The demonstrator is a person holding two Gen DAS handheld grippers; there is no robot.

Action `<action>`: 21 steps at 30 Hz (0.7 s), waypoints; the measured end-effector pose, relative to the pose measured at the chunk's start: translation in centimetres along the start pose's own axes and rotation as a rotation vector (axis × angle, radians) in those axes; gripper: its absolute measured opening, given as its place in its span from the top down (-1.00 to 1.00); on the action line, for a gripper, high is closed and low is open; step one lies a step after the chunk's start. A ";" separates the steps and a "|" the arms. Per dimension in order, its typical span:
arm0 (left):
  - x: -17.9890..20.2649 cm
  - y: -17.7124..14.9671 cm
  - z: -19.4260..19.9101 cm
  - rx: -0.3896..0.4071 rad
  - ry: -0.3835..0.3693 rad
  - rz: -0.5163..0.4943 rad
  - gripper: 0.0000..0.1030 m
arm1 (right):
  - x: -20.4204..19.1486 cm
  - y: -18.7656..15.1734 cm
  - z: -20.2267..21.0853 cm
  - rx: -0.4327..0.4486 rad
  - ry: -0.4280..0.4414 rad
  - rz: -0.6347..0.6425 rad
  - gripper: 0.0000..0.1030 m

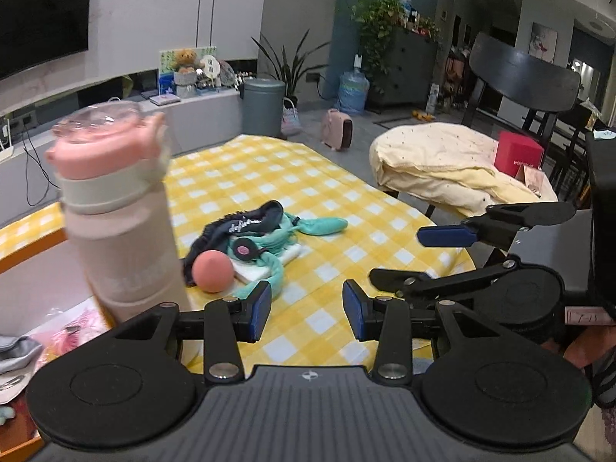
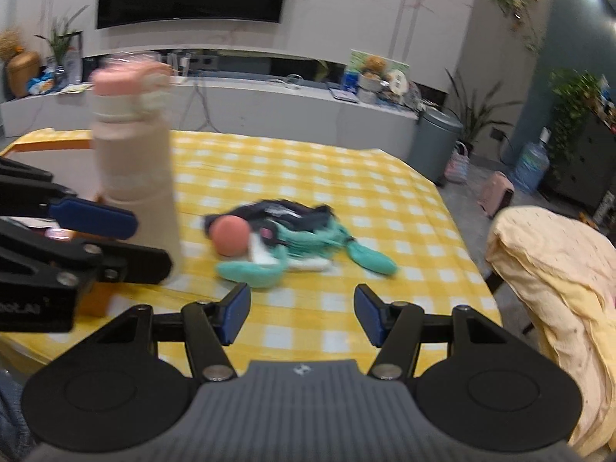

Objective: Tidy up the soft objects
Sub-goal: 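Move both open grippers back from the box toward the remaining pile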

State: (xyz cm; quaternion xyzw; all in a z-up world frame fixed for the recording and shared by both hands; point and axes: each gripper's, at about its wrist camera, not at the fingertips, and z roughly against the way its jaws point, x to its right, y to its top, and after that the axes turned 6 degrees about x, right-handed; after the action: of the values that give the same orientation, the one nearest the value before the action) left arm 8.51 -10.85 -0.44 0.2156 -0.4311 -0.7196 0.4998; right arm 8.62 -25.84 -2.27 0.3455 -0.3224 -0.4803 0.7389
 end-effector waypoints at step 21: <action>1.0 -1.2 -13.0 -0.105 0.162 -0.147 0.08 | 7.5 -3.0 -9.3 -0.101 -0.025 -0.122 -0.14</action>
State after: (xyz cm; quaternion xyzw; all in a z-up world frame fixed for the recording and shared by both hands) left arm 17.11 -16.86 -8.32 0.2777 -0.3339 -0.7562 0.4895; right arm 17.20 -31.83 -8.80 0.3209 -0.2854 -0.5441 0.7208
